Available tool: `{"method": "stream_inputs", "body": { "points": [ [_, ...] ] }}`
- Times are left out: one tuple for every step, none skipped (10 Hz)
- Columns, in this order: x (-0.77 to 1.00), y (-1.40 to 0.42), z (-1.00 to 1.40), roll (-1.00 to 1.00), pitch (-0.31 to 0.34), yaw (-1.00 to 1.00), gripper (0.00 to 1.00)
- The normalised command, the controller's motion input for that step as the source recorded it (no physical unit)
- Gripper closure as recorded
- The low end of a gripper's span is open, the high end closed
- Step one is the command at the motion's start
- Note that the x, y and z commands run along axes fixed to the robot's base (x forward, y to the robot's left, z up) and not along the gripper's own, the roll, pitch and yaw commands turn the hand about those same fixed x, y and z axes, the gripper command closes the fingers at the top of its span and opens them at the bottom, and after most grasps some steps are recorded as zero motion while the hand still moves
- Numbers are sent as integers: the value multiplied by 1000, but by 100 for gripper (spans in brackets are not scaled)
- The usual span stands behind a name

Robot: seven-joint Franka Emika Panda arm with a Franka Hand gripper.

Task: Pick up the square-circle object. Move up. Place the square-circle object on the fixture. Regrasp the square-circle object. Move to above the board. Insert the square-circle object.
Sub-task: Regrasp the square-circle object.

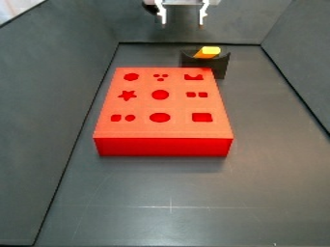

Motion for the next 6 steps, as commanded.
{"method": "stream_inputs", "body": {
  "points": [
    [-809,-21,28,130,-90,18,0],
    [-671,-22,27,133,-90,27,0],
    [-296,-1000,-151,806,17,-1000,0],
    [-213,-1000,-149,810,13,-1000,0],
    [-98,-1000,-108,808,-25,-1000,0],
    [-93,-1000,-101,800,-54,-1000,0]
  ]
}}
